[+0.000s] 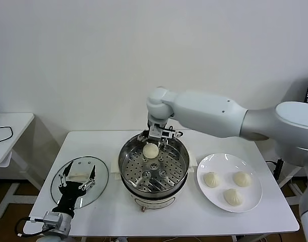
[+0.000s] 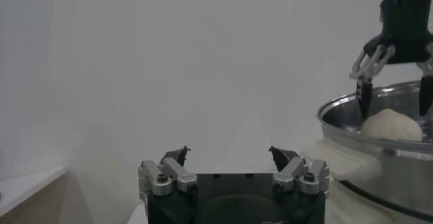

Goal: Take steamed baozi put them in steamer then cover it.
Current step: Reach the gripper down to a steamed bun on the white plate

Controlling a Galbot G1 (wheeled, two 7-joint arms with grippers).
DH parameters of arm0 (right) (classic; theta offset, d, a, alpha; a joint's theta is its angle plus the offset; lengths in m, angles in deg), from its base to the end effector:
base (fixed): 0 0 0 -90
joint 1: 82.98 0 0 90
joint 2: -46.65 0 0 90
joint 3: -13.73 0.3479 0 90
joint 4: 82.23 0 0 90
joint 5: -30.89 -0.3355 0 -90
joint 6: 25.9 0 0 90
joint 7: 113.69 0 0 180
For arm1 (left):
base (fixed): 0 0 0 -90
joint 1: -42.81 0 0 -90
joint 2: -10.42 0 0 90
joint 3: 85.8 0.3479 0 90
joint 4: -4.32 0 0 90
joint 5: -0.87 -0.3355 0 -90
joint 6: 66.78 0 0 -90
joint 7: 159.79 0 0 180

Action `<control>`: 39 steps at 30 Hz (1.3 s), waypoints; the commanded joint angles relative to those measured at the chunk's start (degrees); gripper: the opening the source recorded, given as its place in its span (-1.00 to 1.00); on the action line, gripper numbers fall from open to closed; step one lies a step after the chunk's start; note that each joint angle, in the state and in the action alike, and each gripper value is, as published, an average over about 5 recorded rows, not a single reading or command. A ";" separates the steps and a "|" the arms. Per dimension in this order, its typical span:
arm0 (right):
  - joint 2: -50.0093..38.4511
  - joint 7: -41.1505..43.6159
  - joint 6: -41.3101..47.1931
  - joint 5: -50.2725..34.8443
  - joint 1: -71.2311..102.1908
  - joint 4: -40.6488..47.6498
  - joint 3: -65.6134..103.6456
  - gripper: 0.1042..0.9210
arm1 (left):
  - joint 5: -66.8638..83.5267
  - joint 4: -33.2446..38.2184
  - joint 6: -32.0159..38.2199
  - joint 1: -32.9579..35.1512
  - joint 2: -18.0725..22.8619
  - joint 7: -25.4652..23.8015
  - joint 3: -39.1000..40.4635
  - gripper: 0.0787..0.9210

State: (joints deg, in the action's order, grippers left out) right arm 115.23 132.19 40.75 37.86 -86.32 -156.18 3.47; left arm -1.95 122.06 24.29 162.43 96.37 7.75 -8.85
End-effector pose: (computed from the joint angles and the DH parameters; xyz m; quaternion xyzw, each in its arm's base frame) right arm 0.5285 0.1344 -0.0267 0.6391 -0.1413 0.7560 0.0076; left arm 0.1593 0.0804 -0.3051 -0.0265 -0.9935 -0.1093 0.0170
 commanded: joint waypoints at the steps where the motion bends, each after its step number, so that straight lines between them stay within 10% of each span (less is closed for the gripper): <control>1: -16.38 3.22 14.09 -10.16 -10.42 -10.32 -2.13 0.76 | -0.14 1.34 -0.06 0.44 -0.06 0.19 0.19 0.77; 14: -38.92 6.48 44.45 -17.63 1.62 -16.20 -1.39 0.76 | -0.35 1.79 0.29 1.01 0.02 0.21 0.74 0.77; 39: -33.03 -2.20 44.61 -7.00 35.92 -3.83 22.46 0.76 | -1.62 0.97 1.00 0.94 0.69 0.42 2.50 0.77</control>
State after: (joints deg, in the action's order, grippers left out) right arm 81.61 132.56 83.71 29.21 -59.09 -162.74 20.34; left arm -3.23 123.30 25.10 163.42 96.90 8.07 -6.82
